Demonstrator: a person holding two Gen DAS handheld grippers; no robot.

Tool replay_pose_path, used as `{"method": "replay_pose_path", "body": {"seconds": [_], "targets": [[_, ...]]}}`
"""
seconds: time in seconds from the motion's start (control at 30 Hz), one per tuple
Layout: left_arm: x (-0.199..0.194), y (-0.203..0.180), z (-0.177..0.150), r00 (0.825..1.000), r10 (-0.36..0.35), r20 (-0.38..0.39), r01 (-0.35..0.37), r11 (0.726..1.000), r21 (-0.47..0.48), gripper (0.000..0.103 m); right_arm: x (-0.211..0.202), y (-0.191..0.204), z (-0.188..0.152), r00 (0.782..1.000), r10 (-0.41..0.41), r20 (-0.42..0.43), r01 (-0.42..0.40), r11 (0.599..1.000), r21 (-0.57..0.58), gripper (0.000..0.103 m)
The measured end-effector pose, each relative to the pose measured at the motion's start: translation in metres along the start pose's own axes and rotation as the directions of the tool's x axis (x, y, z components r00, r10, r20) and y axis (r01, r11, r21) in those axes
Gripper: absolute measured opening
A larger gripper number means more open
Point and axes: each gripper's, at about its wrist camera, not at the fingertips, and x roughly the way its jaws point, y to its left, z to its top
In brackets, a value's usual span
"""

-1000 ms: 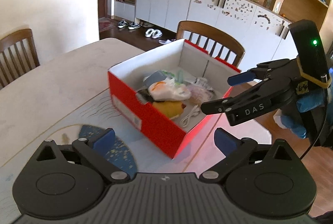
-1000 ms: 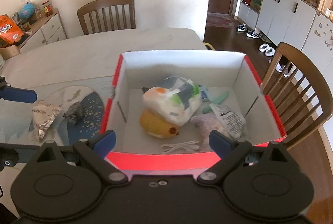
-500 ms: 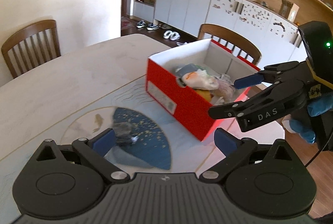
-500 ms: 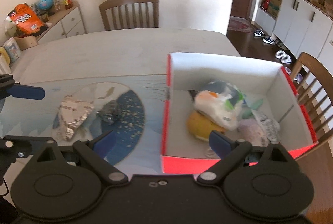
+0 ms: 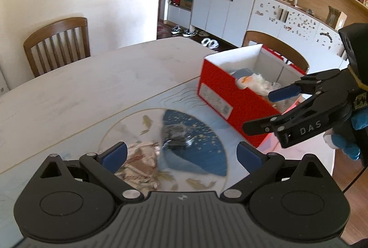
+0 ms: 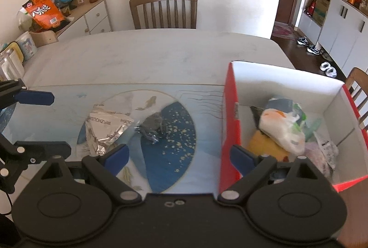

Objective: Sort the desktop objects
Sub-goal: 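Move the left gripper to the silver foil bag while the right gripper approaches the black bagged item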

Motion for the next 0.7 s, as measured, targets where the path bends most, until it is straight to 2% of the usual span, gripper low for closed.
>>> {"method": "replay_pose_path", "body": {"seconds": [0.4,0.7], "targets": [[0.008,0.035,-0.020,1.000,0.026,-0.005,-0.026,0.999,-0.046,0.102,0.026,0.022,0.012,1.000,0.013,-0.018,-0.013,0.999,-0.038,0.094],[0.024,0.049,-0.028,0.999,0.044,-0.004,-0.044,0.998,-0.043,0.102,0.050,0.030,0.016,0.999,0.014,-0.041,-0.017,0.998,-0.064,0.094]]}}
